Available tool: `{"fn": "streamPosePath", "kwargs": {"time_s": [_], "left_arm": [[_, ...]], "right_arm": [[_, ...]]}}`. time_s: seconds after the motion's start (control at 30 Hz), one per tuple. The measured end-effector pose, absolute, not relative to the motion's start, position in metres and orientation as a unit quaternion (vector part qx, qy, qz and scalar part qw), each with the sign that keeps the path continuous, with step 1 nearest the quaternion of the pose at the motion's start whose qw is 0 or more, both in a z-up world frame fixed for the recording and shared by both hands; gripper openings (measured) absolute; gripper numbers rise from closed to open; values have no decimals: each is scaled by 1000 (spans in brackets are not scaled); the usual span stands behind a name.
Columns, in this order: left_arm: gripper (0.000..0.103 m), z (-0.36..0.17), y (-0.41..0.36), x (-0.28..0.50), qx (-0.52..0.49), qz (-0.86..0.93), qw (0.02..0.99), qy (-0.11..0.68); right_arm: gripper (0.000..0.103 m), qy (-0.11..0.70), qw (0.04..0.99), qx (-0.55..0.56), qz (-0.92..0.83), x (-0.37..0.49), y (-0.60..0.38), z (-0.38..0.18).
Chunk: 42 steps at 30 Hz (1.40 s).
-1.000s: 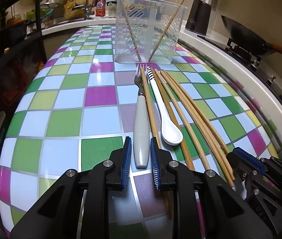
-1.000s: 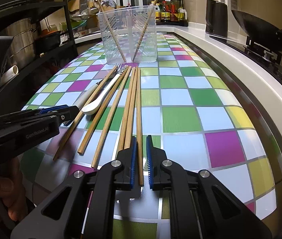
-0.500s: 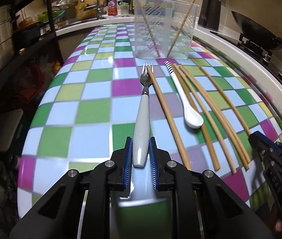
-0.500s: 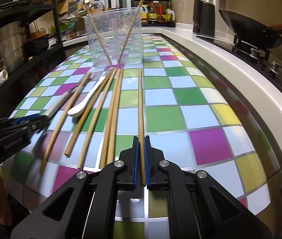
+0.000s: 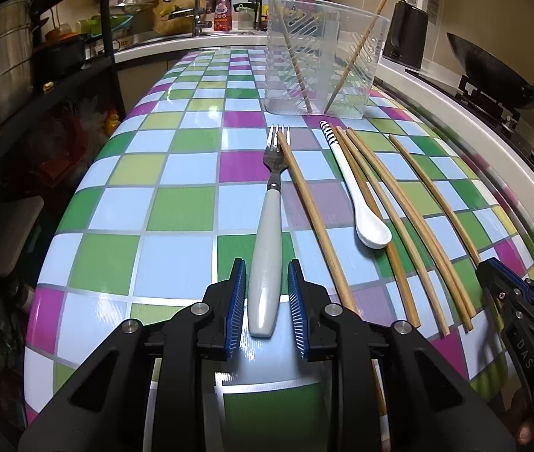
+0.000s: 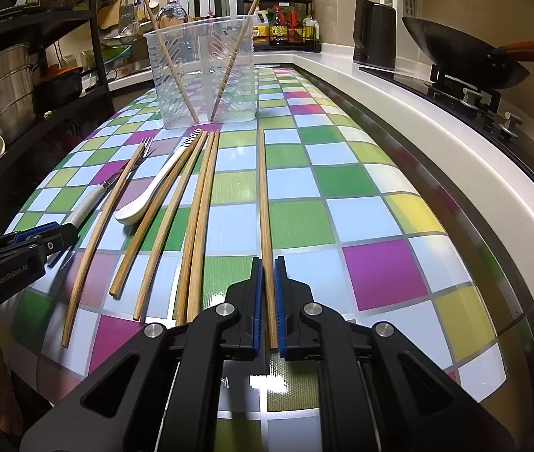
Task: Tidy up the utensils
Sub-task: 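Close the left tool on the white-handled fork while the right tool grasps a chopstick, then lift the fork and chopstick and carry both over the container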
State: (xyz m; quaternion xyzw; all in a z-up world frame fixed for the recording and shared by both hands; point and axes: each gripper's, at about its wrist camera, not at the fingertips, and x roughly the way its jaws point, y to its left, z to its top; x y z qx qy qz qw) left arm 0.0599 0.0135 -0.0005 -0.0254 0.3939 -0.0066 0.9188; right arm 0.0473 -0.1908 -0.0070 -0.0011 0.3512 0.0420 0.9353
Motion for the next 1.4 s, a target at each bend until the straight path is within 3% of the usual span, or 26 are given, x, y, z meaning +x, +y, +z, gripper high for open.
{"fn": "streamPosePath", "kwargs": {"time_s": [0.63,0.73,0.83,1.4], "left_arm": [[29,-1,5,55,3,-3,925,380],[27,-1,4,55,5,-5,925,380],[18,0,0,55,14,-11,924,381],[18,12,7,53,2,-16,928,373]], "right_arm": [[7,347,937,-2,41,45,-190,-7],[7,347,937,-2,41,45,-190,-7],[7,347,937,-3,41,45,-190,-7],[6,342,939,-19,38,41,-185,13]]}}
